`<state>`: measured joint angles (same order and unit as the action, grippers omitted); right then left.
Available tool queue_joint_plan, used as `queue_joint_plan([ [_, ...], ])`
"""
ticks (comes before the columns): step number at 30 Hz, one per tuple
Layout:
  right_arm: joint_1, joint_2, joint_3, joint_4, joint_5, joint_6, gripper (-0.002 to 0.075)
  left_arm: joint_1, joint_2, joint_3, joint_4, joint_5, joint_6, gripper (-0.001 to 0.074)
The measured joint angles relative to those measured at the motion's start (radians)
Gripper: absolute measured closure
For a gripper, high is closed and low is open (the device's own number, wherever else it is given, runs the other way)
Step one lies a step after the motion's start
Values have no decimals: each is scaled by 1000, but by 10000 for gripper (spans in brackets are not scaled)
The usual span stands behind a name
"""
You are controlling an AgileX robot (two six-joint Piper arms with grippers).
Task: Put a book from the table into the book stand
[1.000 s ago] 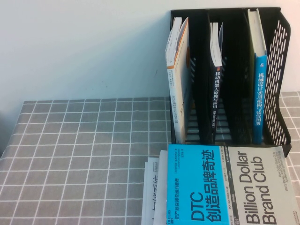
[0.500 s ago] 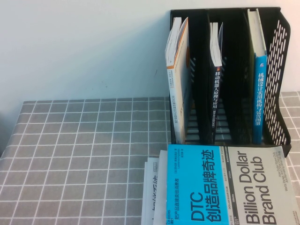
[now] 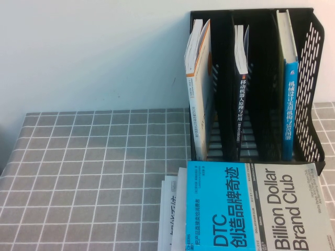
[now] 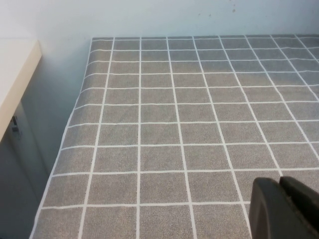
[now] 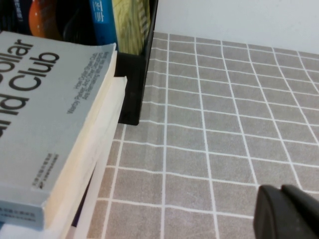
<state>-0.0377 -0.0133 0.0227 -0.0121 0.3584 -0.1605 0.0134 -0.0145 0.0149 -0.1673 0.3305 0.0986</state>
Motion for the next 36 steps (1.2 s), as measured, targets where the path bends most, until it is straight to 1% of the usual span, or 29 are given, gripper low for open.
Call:
queue_joint_plan([
  [11, 0, 0, 0, 0, -2, -14, 731, 0, 0, 0, 0, 0, 28, 738],
  [20, 0, 0, 2, 0, -26, -16, 731, -10, 0, 6, 0, -97, 33, 738],
  [25, 0, 0, 5, 0, -46, -16, 731, -11, 0, 6, 0, -102, 37, 738],
  [28, 0, 0, 6, 0, -97, -16, 731, -11, 0, 6, 0, -125, 54, 738],
  [31, 0, 0, 6, 0, -234, -16, 731, -11, 0, 6, 0, -247, 66, 738],
  [36, 0, 0, 6, 0, -446, -20, 731, -11, 0, 6, 0, -547, 34, 738],
])
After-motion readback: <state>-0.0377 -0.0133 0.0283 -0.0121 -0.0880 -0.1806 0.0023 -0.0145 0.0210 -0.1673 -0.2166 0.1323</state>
